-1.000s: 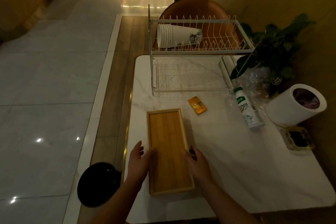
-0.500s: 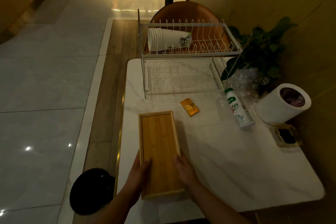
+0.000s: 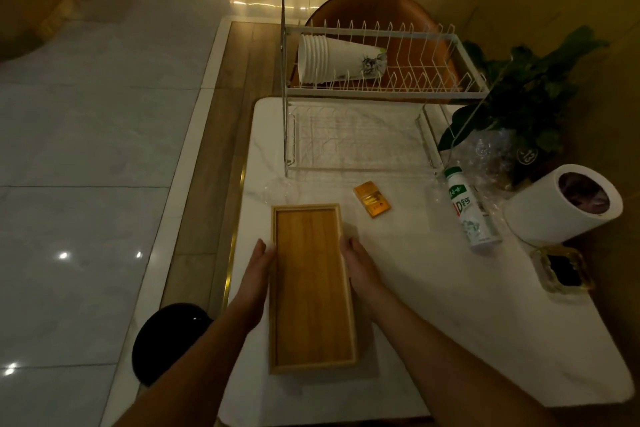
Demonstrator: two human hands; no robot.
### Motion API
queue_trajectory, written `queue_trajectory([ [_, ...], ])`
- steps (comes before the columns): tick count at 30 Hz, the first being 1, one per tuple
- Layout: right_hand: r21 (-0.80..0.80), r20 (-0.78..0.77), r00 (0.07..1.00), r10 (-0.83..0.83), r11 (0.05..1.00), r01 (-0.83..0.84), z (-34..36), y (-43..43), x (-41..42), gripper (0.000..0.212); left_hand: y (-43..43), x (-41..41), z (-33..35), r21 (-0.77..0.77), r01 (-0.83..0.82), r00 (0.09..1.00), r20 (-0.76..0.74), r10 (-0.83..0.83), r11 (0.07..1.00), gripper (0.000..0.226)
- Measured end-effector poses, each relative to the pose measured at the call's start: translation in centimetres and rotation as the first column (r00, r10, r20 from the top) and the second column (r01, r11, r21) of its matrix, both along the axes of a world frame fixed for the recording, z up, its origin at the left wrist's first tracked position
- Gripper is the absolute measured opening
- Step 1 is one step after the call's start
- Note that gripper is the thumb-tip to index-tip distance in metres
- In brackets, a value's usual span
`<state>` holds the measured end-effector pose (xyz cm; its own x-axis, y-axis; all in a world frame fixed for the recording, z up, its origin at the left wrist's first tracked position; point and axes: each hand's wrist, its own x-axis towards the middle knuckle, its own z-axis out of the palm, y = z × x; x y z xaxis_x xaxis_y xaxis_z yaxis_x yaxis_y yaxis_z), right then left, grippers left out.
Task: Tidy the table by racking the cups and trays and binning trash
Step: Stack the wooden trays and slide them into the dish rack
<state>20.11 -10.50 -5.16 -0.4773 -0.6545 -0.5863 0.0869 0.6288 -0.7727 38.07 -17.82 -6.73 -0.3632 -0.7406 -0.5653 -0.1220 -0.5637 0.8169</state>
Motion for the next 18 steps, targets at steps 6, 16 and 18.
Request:
queue_trajectory([
  [6,-0.034,0.049,0.998,0.041,0.999,-0.039,-1.6,-1.0,0.7,0.056,-0.7,-1.1,-0.3,0.016,0.102,0.990,-0.095,-0.100,0.995,0.060],
  [16,-0.037,0.003,1.000,0.007,0.999,-0.007,-1.5,-2.1,-0.8,0.065,-1.5,-1.2,-0.8,0.005,0.085,0.995,-0.044,-0.084,0.996,0.064],
  [18,-0.058,-0.020,1.000,0.016,0.998,-0.017,-1.3,-2.6,-0.7,0.065,-1.6,-1.5,-0.6,-0.028,0.091,0.995,-0.044,-0.092,0.995,0.057],
])
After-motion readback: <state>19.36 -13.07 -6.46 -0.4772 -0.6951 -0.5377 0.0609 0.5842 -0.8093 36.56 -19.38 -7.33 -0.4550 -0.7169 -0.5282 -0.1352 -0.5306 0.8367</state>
